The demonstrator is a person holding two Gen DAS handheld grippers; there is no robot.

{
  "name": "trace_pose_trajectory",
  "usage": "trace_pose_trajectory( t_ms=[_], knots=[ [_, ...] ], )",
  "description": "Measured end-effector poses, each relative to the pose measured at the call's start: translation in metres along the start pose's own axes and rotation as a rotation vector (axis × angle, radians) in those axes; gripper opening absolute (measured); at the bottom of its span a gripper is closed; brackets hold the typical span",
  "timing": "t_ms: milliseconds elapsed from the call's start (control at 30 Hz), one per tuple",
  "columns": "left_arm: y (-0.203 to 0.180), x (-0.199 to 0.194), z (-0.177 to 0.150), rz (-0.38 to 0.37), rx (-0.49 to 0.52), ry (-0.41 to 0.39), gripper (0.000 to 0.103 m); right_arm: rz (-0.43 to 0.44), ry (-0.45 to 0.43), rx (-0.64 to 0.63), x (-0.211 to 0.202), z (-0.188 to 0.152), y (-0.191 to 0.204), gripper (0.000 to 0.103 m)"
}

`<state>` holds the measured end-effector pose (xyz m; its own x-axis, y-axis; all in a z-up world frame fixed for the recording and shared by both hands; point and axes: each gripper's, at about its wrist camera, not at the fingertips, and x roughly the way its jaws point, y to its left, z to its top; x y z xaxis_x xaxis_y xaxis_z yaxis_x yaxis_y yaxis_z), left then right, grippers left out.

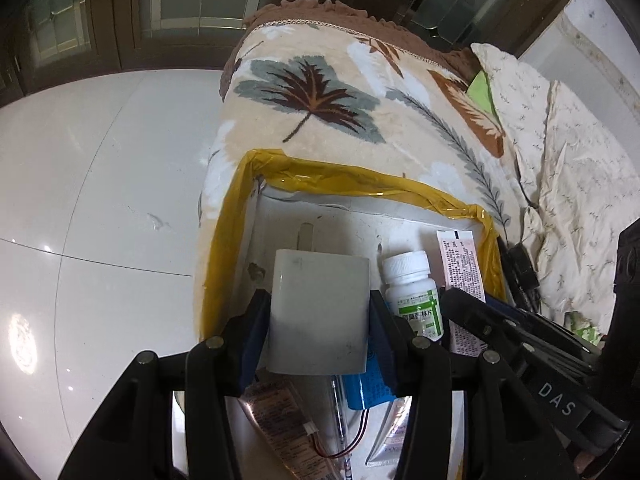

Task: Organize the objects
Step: 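Lower the tube and charger into the tray and open both tools, then move the right tool to the black tape roll and grasp its rim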

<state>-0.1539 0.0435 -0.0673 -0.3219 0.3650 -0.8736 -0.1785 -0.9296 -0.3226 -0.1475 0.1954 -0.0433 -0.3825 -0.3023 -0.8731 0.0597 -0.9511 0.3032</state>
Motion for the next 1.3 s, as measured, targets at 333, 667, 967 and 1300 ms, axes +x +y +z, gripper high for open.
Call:
trace_pose_trajectory(
  t_ms=[333, 667, 967, 1300],
  knots=[
    [0.008, -0.015, -0.007, -0.076, -0.051, -0.021, 0.055, 0.043, 0.001, 0.007, -0.004, -0.005, -0.004, 0.035],
    [-0.015, -0.056, -0.027, -0.081, 0.031, -0.161, 0.059, 0.185, -0.074, 0.032, -0.049, -0.018, -0.028, 0.039],
    [-0.097, -0.058, -0.070, -0.202, 0.124, -0.176, 0.059, 0.085, -0.144, 0.019, -0.095, -0.054, -0.106, 0.039],
    [-0.154, -0.040, -0.110, -0.220, 0.152, -0.161, 0.059, 0.092, -0.116, 0.126, -0.086, -0.054, -0.187, 0.039]
  ],
)
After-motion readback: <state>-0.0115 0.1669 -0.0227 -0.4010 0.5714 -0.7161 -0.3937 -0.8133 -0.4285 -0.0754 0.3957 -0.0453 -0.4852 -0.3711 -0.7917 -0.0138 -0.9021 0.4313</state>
